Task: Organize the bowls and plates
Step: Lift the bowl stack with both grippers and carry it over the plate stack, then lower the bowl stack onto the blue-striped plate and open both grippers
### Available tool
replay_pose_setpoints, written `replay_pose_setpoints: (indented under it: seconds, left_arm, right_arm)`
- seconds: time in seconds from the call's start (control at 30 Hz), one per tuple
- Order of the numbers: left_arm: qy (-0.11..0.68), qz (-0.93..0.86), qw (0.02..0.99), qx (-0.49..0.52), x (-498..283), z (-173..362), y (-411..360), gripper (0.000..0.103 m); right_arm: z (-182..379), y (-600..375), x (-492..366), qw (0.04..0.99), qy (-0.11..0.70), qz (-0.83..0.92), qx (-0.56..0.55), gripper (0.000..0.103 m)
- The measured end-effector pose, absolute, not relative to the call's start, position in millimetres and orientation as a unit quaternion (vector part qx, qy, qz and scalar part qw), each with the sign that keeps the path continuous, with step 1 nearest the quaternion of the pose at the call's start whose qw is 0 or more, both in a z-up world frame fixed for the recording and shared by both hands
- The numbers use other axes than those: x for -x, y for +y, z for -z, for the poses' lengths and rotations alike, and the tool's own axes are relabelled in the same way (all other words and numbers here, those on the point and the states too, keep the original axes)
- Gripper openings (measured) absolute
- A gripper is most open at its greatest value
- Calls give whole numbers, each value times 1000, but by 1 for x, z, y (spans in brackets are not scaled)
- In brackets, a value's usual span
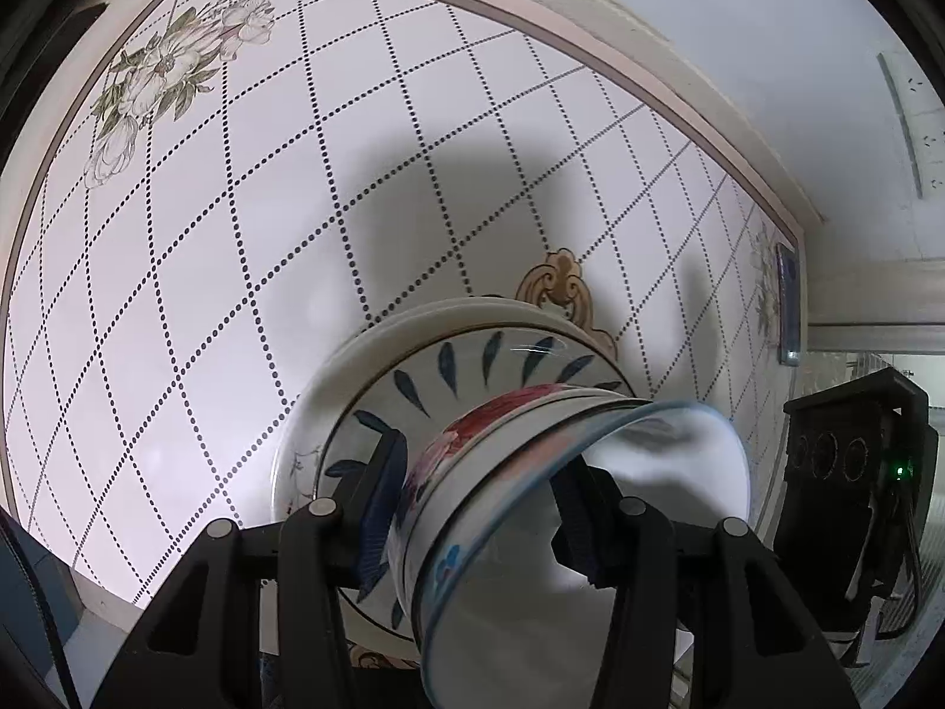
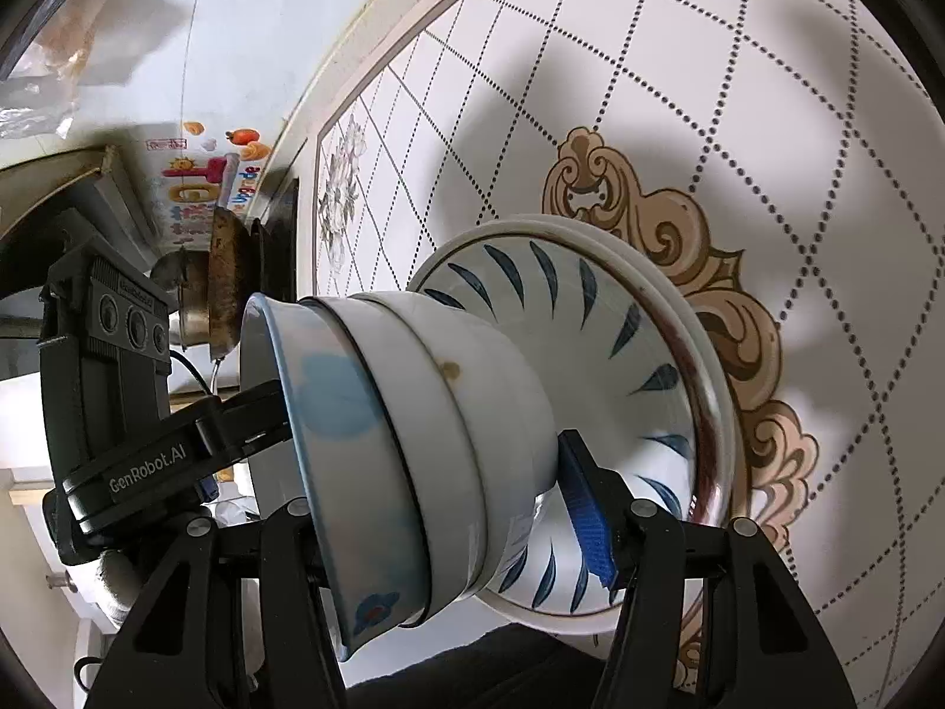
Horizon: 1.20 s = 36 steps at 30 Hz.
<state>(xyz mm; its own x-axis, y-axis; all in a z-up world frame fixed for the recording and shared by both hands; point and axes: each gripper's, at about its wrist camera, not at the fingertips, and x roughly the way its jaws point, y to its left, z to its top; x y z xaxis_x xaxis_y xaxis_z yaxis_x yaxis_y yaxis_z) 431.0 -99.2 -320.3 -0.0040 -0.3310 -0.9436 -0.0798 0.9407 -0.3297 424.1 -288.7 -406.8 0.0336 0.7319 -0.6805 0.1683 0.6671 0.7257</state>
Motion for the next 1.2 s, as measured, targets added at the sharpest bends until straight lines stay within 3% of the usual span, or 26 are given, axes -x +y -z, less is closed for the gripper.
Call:
replay_pose_setpoints:
  seconds: [0.77, 1.2]
  left_arm:
    - [696, 96, 700, 129, -432, 322, -98, 46]
    - [663, 99, 736, 92, -414, 288, -89, 46]
  right_arm:
    - [413, -276, -429, 635, 671, -202, -325, 60]
    - [386, -278, -413, 671, 652, -170, -308, 60]
